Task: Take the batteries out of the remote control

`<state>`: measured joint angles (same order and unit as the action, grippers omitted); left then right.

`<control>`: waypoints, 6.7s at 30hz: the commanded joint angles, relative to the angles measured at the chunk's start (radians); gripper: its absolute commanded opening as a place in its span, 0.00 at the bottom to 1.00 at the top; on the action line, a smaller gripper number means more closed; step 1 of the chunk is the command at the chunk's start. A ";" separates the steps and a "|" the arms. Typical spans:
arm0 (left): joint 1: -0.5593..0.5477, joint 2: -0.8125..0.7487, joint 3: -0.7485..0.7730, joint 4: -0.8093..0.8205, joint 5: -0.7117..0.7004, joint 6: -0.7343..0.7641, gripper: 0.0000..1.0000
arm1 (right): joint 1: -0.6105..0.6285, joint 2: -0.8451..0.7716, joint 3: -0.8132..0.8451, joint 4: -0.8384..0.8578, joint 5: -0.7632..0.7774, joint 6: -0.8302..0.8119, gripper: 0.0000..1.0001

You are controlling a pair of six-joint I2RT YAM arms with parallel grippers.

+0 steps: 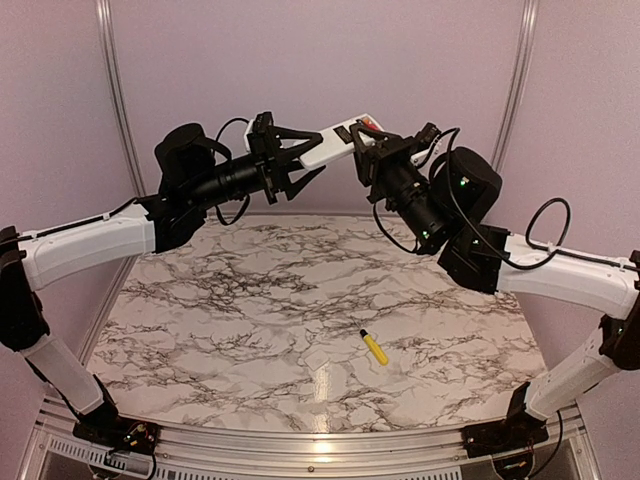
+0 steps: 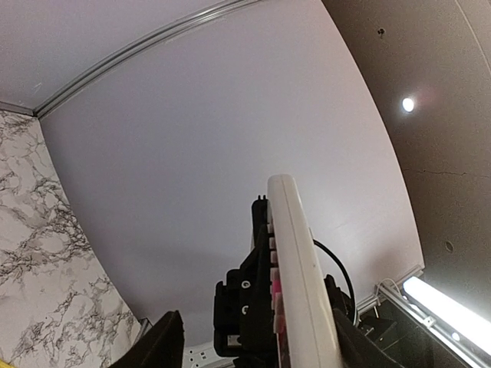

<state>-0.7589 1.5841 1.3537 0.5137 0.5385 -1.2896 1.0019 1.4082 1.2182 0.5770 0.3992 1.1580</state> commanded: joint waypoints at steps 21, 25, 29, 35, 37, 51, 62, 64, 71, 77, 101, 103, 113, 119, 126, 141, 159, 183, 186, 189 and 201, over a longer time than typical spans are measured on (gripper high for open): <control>-0.032 0.030 0.019 -0.006 0.004 0.036 0.45 | 0.045 0.008 -0.033 0.100 0.059 -0.031 0.00; -0.032 0.027 0.005 -0.004 0.009 0.035 0.19 | 0.046 0.001 -0.052 0.097 0.066 -0.026 0.00; -0.032 0.022 -0.007 -0.013 0.014 0.034 0.03 | 0.046 -0.003 -0.061 0.083 0.064 -0.032 0.00; -0.023 0.001 -0.032 -0.042 0.014 0.043 0.00 | 0.046 -0.049 -0.070 -0.099 0.059 -0.046 0.45; -0.008 -0.016 -0.055 -0.055 0.017 0.046 0.00 | 0.046 -0.092 -0.072 -0.240 0.067 -0.051 0.60; 0.126 -0.142 -0.360 -0.331 0.155 0.296 0.00 | 0.000 -0.403 -0.232 -1.182 0.061 -0.278 0.86; 0.142 -0.152 -0.446 -0.587 0.211 0.566 0.00 | -0.002 -0.148 -0.275 -1.284 -0.278 -0.504 0.78; 0.142 -0.165 -0.469 -0.592 0.211 0.576 0.00 | -0.002 -0.114 -0.295 -1.268 -0.321 -0.535 0.76; 0.142 -0.206 -0.587 -0.617 0.209 0.640 0.00 | -0.004 -0.003 -0.330 -1.188 -0.372 -0.597 0.74; 0.142 -0.201 -0.676 -0.620 0.212 0.660 0.00 | -0.036 0.091 -0.313 -1.191 -0.349 -0.626 0.72; 0.144 -0.014 -0.762 -0.654 0.229 0.742 0.47 | -0.102 0.262 -0.353 -1.051 -0.387 -0.742 0.26; 0.145 0.012 -0.746 -0.706 0.189 0.767 0.53 | -0.103 0.259 -0.353 -1.053 -0.387 -0.745 0.18; 0.175 -0.016 -0.612 -0.960 -0.009 0.860 0.97 | -0.103 0.164 -0.268 -1.136 -0.550 -0.864 0.00; 0.181 -0.114 -0.477 -1.153 -0.165 0.948 0.99 | -0.103 0.099 -0.169 -1.172 -0.761 -0.943 0.00; 0.181 -0.251 -0.362 -1.110 0.116 1.008 0.97 | -0.103 0.071 -0.046 -1.184 -1.056 -0.993 0.00; 0.129 -0.193 -0.258 -0.940 0.481 0.925 0.76 | -0.094 0.135 0.078 -1.178 -1.371 -0.978 0.00; 0.102 -0.227 -0.255 -0.942 0.484 0.898 0.81 | -0.125 -0.052 -0.123 -0.942 -1.414 -0.787 0.00; 0.002 -0.181 -0.219 -0.731 0.538 0.712 0.47 | -0.127 0.009 -0.115 -0.917 -1.506 -0.776 0.00; -0.017 -0.170 -0.219 -0.709 0.518 0.696 0.37 | -0.126 0.006 -0.118 -0.912 -1.507 -0.773 0.00; -0.025 -0.168 -0.227 -0.698 0.508 0.690 0.26 | -0.126 0.003 -0.124 -0.898 -1.511 -0.763 0.00; -0.025 -0.193 -0.233 -0.674 0.453 0.662 0.00 | -0.130 -0.016 -0.119 -0.893 -1.426 -0.743 0.32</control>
<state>-0.7799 1.4090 1.1244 -0.2249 1.0241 -0.5999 0.8749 1.4124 1.0618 -0.3290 -1.0904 0.4004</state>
